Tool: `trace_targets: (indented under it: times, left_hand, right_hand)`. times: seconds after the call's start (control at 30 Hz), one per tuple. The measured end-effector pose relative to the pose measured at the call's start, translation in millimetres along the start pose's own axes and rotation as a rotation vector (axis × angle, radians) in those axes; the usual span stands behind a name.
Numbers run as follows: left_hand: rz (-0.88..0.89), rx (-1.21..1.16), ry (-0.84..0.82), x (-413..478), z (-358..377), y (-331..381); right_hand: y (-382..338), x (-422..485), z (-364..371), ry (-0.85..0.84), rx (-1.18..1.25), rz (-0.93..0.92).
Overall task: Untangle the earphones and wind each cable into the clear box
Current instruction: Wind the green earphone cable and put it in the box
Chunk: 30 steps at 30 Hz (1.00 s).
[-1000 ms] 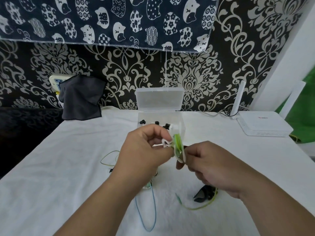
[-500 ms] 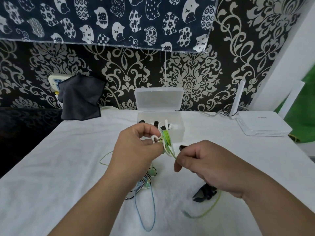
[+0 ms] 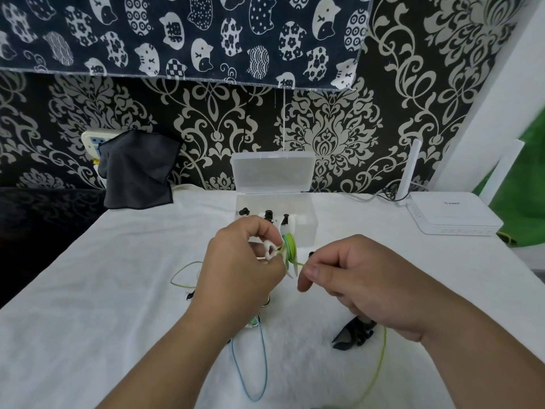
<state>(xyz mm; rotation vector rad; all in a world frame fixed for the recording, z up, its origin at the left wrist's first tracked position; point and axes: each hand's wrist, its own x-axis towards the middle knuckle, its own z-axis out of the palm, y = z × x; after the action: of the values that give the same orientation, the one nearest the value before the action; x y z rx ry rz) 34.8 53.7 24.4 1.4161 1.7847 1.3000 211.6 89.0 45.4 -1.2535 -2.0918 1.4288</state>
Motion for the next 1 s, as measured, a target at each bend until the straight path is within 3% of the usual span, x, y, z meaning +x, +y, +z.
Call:
trace_targets:
  times: [0.2,0.3,0.43,0.63,0.73,1.0]
  left_hand:
    - [0.266,0.263,-0.097,0,1,-5]
    - [0.320,0.346,-0.173,-3,3,-7]
    - [0.196,0.175,-0.291,-7,3,-2]
    - [-0.011,-0.164,-0.446,-9,1,11]
    - [0.003,-0.319,-0.442,-8,2,12]
    - [-0.103,-0.488,-0.084,4,-6,1]
  right_hand:
    - [-3,-2,-3,0.080,0.163,-0.060]
    - [-4,0,-9,0.220,0.243,-0.082]
    - [6,5,-16,0.456,0.142,-0.085]
    - [15,12,-10,0.539,0.205,-0.022]
    - [17,15,-6,0.466,0.133,0.068]
    - [18,11,13,0.030,0.030,0.151]
